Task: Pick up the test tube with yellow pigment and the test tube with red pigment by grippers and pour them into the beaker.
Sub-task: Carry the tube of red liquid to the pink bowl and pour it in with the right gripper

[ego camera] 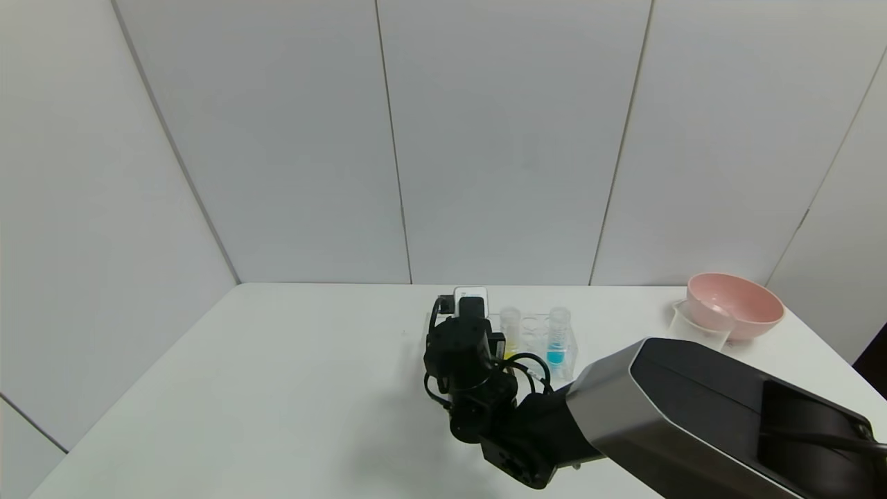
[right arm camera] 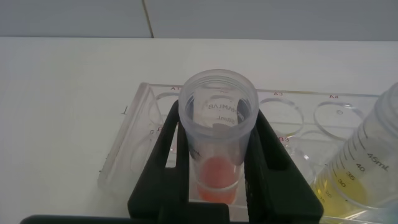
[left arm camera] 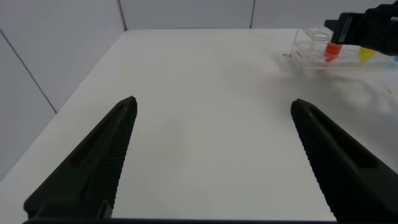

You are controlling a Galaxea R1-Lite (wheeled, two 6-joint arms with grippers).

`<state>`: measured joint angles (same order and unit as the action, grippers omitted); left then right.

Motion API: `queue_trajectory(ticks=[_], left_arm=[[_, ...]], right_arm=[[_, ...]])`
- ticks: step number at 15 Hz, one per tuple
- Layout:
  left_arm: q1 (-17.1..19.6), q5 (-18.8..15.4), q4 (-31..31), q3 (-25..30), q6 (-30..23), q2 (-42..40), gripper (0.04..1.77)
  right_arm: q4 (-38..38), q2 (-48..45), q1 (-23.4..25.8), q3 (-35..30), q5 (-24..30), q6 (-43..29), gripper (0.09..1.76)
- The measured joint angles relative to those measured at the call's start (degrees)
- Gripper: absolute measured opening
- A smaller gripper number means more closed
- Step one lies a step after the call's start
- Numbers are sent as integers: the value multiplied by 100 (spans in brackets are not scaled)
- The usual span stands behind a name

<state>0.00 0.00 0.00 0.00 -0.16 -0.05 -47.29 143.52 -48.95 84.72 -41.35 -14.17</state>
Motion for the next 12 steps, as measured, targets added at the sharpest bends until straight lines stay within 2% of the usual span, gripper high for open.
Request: queue_trajectory(ticks=[5, 12], left_arm=[[0, 0, 0, 0, 0, 0, 176], [0, 0, 0, 0, 0, 0, 176]], right_arm=[[10, -44, 18, 4, 5, 35, 56], [-17, -416, 11, 122, 7, 453, 56]])
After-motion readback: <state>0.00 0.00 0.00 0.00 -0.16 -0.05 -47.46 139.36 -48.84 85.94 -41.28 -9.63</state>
